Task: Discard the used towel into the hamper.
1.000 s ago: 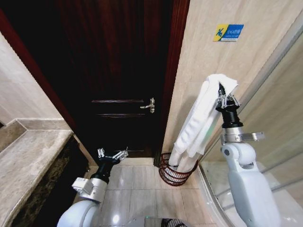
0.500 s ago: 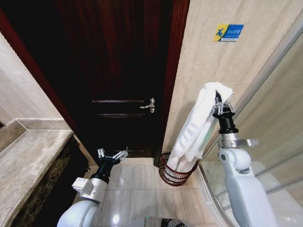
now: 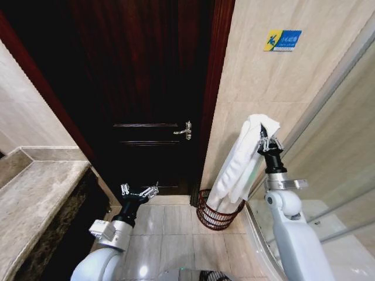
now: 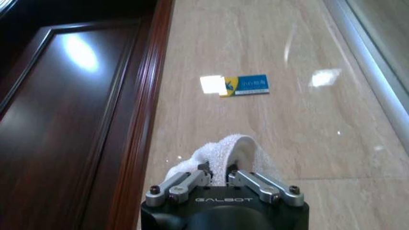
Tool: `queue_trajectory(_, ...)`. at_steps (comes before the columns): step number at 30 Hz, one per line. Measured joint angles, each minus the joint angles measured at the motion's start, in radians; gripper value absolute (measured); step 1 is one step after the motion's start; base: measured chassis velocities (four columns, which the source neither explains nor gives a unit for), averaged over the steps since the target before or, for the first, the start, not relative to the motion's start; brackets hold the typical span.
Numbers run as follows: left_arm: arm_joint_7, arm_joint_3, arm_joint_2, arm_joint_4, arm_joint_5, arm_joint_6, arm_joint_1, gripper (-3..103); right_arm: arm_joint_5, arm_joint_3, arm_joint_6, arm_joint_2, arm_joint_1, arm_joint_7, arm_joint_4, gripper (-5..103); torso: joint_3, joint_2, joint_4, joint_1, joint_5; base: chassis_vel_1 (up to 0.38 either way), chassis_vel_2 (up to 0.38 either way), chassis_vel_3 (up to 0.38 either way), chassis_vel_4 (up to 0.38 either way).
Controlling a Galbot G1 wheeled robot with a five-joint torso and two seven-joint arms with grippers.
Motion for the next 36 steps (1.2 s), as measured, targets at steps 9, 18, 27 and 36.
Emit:
queue_trajectory(9, 0.000, 0.000, 0.000, 0.000, 0.000, 0.000, 0.000, 97, -0.022, 0.000, 0.048, 0.019, -0.026, -0.012, -0.056, 9, 0.000, 0.000, 0.0000, 0.000, 0.0001, 0.000, 0.000, 0.000, 0.000)
queue_trajectory(18, 0.000, 0.000, 0.000, 0.000, 0.000, 0.000, 0.000, 97, -0.059, -0.004, 0.109, 0.036, -0.043, -0.022, -0.118, 9, 0.000, 0.000, 0.0000, 0.000, 0.0001, 0.000, 0.000, 0.000, 0.000)
queue_trajectory(27, 0.000, 0.000, 0.000, 0.000, 0.000, 0.000, 0.000, 97, -0.072, -0.006, 0.133, 0.049, -0.058, -0.026, -0.140, 9, 0.000, 0.000, 0.0000, 0.000, 0.0000, 0.000, 0.000, 0.000, 0.000)
queue_trajectory(36, 0.000, 0.000, 0.000, 0.000, 0.000, 0.000, 0.000, 97, -0.084, 0.001, 0.169, 0.055, -0.048, -0.042, -0.175, 9, 0.000, 0.000, 0.0000, 0.000, 0.0000, 0.000, 0.000, 0.000, 0.000)
